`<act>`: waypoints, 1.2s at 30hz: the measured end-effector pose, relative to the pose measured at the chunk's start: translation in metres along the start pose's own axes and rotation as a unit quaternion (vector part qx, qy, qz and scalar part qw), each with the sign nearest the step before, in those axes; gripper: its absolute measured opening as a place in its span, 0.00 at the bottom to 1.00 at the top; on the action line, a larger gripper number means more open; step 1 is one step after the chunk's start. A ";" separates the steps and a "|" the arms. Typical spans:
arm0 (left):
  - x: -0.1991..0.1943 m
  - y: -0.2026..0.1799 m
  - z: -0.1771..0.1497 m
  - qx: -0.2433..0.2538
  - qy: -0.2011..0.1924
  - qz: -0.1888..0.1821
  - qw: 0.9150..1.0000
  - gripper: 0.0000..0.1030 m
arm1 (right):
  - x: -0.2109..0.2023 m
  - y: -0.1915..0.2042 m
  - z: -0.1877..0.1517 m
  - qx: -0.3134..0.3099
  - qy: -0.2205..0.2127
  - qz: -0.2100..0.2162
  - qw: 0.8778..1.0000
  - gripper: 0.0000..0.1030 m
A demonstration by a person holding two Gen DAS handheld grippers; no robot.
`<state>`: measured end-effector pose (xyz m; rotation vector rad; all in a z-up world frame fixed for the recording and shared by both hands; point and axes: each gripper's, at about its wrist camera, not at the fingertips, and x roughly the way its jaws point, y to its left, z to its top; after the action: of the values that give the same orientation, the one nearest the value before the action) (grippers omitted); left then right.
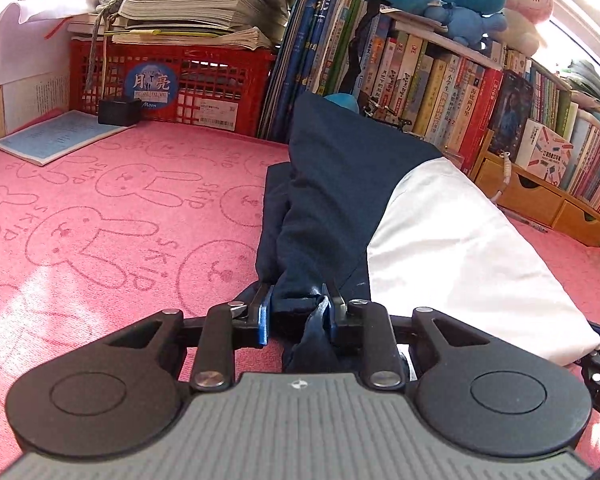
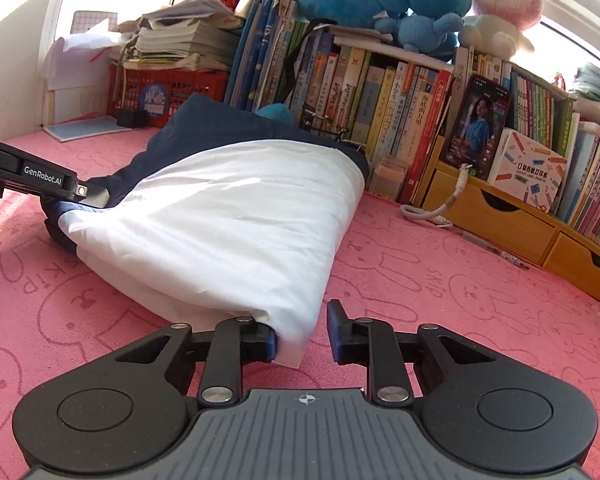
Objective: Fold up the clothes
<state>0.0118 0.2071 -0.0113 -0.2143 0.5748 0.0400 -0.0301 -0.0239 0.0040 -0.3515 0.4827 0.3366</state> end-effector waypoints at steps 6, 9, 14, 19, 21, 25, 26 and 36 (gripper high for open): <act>-0.013 -0.031 -0.013 0.023 0.011 -0.035 0.999 0.25 | -0.029 -0.014 -0.008 -0.048 -0.029 -0.077 0.995 0.16; -0.023 -0.053 -0.021 0.034 0.020 -0.065 0.997 0.25 | -0.046 -0.024 -0.021 -0.057 -0.029 -0.110 0.992 0.16; -0.039 -0.077 -0.034 0.047 0.039 -0.124 0.990 0.24 | -0.094 -0.043 -0.047 -0.049 -0.028 -0.149 0.987 0.16; -0.051 -0.092 -0.045 0.082 0.046 -0.146 0.985 0.24 | -0.148 -0.046 -0.077 -0.040 -0.011 -0.146 0.988 0.16; -0.053 -0.094 -0.048 0.094 0.045 -0.145 0.984 0.24 | -0.157 -0.037 -0.089 -0.054 -0.002 -0.147 0.988 0.16; -0.054 -0.093 -0.051 0.107 0.043 -0.140 0.983 0.23 | -0.152 -0.035 -0.108 -0.045 0.014 -0.136 0.990 0.18; -0.054 -0.092 -0.051 0.112 0.041 -0.139 0.983 0.23 | -0.149 -0.039 -0.111 -0.029 0.017 -0.129 0.991 0.20; -0.058 -0.069 -0.057 0.140 0.019 -0.028 0.990 0.36 | -0.142 -0.080 -0.123 0.101 0.044 -0.065 0.992 0.32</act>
<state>-0.0605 0.1291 -0.0133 0.0432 0.6055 -0.0985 -0.1649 -0.1771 -0.0069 -0.1994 0.5725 0.1449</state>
